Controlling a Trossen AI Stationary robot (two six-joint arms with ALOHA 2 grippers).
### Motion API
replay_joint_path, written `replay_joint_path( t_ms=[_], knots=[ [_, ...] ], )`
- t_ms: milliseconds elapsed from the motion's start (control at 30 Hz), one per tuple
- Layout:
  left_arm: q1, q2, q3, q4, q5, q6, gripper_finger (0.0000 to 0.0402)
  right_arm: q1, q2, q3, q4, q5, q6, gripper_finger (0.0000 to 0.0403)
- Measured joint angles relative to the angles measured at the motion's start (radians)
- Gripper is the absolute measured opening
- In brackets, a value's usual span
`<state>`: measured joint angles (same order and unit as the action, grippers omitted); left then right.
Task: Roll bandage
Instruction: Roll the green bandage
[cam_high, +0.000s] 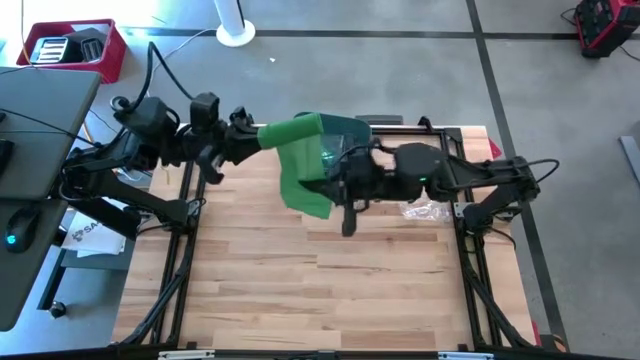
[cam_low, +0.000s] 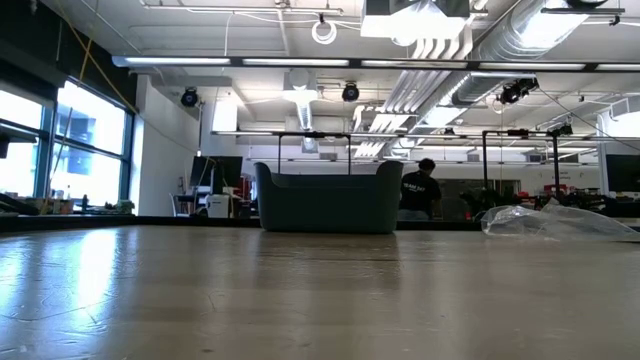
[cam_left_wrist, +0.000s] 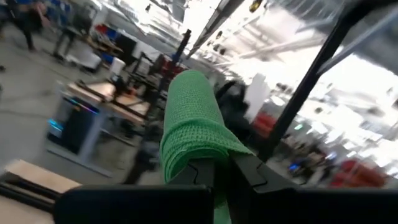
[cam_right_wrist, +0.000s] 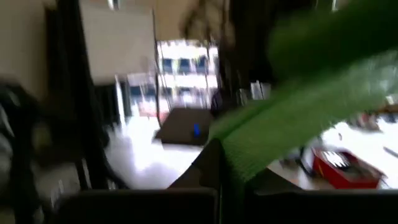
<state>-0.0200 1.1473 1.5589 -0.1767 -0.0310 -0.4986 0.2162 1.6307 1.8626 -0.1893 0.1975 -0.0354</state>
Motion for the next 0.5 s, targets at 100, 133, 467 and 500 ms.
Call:
replay_joint_path(
  t_ms=[100,133,467,500],
  knots=[
    [0.0,0.001,0.0,-0.033,-0.033,0.088,0.0005,0.004,-0.002,0.0,0.146,-0.01,0.034,0.0],
    [0.0,0.001,0.0,-0.056,-0.048,0.11,0.0005,0.003,-0.002,0.0,0.197,-0.012,0.049,0.0],
    [-0.033,0.085,0.005,-0.213,-0.088,0.131,0.0005,-0.065,0.001,-0.003,0.439,-0.012,0.275,0.0],
    [-0.041,0.1,0.005,-0.213,-0.084,0.121,0.0005,-0.075,0.001,-0.003,0.432,-0.011,0.301,0.0]
  ],
)
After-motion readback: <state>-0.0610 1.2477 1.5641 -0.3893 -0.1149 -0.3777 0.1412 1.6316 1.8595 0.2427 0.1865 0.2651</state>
